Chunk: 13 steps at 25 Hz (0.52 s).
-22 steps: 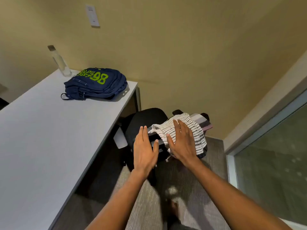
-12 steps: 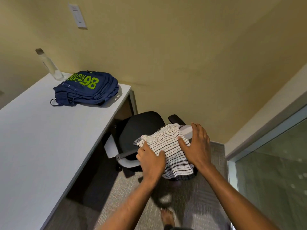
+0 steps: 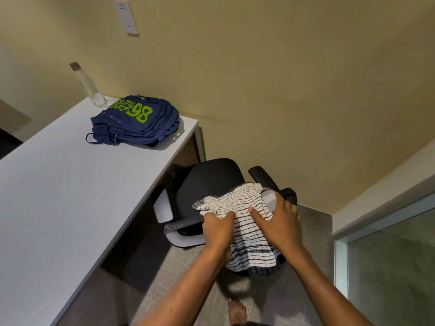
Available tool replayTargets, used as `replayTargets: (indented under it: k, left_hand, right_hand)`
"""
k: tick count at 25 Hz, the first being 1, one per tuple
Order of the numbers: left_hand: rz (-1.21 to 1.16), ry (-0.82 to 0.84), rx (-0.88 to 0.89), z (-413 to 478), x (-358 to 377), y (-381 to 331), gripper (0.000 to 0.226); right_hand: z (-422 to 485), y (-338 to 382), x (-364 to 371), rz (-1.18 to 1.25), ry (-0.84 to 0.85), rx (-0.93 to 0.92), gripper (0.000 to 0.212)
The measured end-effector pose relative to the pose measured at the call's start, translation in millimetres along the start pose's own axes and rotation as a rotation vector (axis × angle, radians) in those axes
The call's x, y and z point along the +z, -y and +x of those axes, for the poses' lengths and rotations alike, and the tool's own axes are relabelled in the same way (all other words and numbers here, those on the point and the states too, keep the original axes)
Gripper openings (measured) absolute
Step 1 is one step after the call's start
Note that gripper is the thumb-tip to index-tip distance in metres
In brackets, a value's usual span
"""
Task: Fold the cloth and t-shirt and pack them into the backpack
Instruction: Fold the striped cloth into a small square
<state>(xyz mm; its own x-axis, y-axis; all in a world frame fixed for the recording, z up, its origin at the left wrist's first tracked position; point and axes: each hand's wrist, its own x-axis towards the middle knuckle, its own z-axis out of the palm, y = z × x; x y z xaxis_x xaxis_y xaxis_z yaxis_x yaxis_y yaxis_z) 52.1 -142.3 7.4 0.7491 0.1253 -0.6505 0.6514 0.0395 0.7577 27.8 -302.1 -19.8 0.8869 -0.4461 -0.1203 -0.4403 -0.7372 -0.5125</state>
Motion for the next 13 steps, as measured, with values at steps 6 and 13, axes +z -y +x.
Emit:
replayTargets:
  k: [6,13]
  left_hand:
    - [-0.214,0.083,-0.19,-4.8,21.7,-28.3,0.019]
    - [-0.263,0.183,-0.334,5.2,22.3,-38.5,0.027]
  right_hand:
    - [19.3,7.0,5.1,0.136,0.08,0.124,0.1]
    - [40.3,13.3,-6.4,0.43,0.265,0.277,0.05]
